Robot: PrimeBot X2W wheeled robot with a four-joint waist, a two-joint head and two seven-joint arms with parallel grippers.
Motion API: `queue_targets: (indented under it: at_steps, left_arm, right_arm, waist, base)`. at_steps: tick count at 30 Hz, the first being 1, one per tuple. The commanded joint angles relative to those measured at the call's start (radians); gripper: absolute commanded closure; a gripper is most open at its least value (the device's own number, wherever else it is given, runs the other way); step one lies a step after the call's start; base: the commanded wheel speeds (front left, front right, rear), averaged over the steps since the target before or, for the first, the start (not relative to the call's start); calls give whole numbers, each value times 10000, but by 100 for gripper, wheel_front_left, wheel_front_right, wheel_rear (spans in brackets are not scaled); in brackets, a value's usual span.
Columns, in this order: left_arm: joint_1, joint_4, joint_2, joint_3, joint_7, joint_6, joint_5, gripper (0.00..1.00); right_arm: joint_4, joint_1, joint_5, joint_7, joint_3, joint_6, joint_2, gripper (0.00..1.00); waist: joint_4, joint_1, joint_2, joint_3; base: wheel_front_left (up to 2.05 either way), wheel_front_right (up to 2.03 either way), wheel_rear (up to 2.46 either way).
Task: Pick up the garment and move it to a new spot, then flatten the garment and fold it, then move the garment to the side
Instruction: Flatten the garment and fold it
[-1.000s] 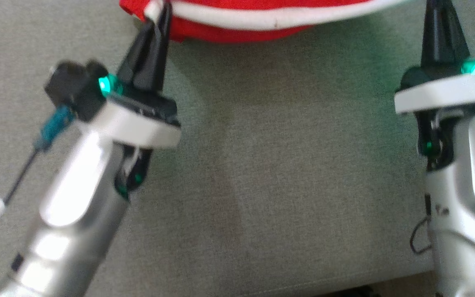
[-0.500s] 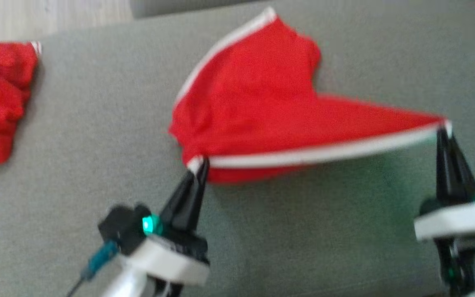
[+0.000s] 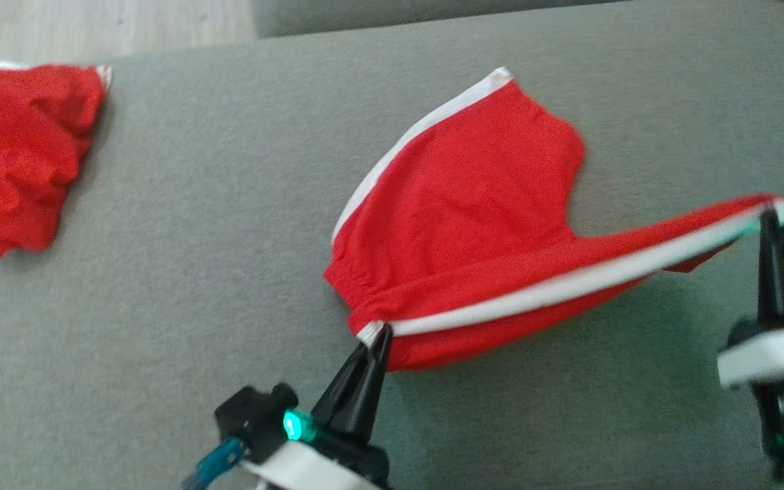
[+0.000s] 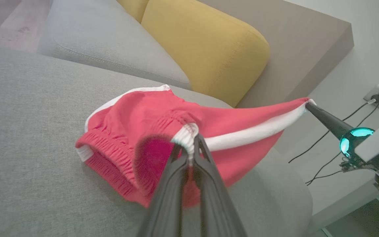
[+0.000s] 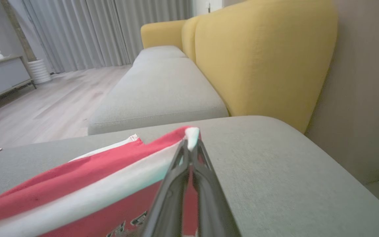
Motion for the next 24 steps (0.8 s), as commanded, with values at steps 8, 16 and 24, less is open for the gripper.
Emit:
queue_targets:
  at_steps: [8, 16, 24]
  left_arm:
    - [-1645, 976, -1194, 653, -87, 95, -644, 100]
    - [-2828, 2007, -1673, 1063, -146, 304, -1295, 100]
    - [-3682, 2682, -1822, 805, -501, 396, -1836, 100]
  right_arm:
    - [1839, -3700, -1254, 1211, 540, -7, -223, 100]
    - [4663, -6613, -1703, 1721, 1152, -7, -569, 100]
    - [6940, -8575, -2122, 1685, 1293, -7, -957, 100]
  waist:
    - [1235, -1, -1, 1345]
    - [1814, -1, -1, 2218]
    - [2282, -1, -1, 2622]
  base:
    - [0, 0, 0]
    - [0, 0, 0]
    - [0, 0, 0]
